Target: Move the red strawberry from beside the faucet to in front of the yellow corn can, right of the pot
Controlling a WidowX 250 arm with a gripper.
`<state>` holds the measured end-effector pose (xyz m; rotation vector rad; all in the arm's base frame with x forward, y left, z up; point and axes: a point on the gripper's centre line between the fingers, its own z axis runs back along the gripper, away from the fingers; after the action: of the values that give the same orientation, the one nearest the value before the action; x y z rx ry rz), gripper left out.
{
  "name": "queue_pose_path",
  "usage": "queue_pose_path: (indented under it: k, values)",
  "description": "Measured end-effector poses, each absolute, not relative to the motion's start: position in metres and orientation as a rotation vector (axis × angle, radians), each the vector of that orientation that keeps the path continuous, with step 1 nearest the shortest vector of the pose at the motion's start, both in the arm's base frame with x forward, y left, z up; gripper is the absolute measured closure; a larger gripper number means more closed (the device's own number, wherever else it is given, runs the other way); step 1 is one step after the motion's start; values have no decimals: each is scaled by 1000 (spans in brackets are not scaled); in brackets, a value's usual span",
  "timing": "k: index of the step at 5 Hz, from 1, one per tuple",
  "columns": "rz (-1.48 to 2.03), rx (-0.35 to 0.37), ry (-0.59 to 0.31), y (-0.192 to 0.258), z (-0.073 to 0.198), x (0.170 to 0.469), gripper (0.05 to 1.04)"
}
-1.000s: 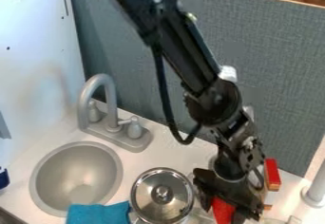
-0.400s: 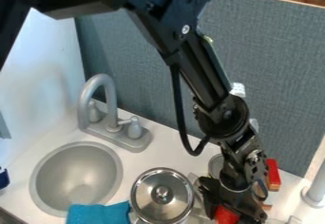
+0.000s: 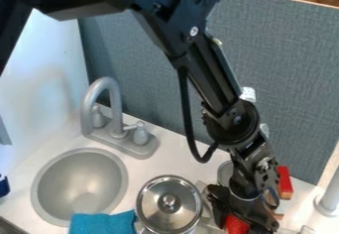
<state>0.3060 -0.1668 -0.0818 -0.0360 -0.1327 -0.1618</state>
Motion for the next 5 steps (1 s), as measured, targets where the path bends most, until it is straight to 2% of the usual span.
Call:
queue_pose_path:
  k: [1, 2, 3, 5]
  values:
    - [-162, -35, -133, -167, -82, 306, 237]
    - [-144, -37, -131, -165, -84, 304, 68]
    - [-136, -35, -125, -163, -83, 300, 73]
    - [-118, -91, -198, -159, -41, 299, 77]
